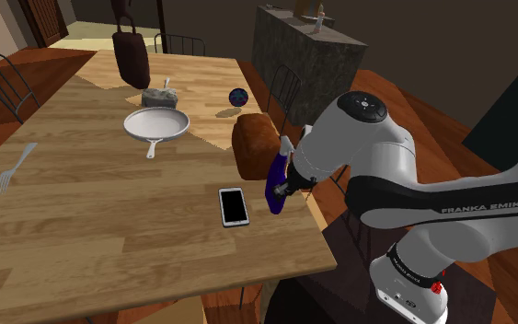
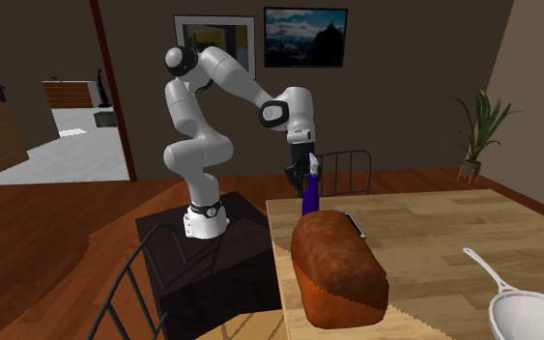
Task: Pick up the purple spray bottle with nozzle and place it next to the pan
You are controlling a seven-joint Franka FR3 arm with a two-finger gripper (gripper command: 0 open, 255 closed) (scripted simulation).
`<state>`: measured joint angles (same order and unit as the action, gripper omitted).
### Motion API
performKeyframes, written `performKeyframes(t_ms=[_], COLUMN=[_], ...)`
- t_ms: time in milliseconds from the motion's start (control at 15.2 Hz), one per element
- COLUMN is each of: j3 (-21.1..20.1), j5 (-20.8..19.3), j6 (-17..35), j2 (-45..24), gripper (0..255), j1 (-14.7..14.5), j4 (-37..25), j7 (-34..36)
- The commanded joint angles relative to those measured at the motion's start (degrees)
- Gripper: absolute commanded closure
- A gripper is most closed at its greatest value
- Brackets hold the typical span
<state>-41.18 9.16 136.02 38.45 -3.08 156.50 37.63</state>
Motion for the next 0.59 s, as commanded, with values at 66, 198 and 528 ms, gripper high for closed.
performKeyframes(t_ms=[66,198,528], j3=[0.9,1.8,3.6], j5=[0.0,-0.1,-0.4], j6=[-1.9,-3.7,-8.0], j2=[0.9,1.8,3.5], gripper=[255,255,255], j1=[-0.3,-0.5,-0.9], j4=[-0.8,-1.8,-4.5], j7=[-0.6,-1.1,-2.2])
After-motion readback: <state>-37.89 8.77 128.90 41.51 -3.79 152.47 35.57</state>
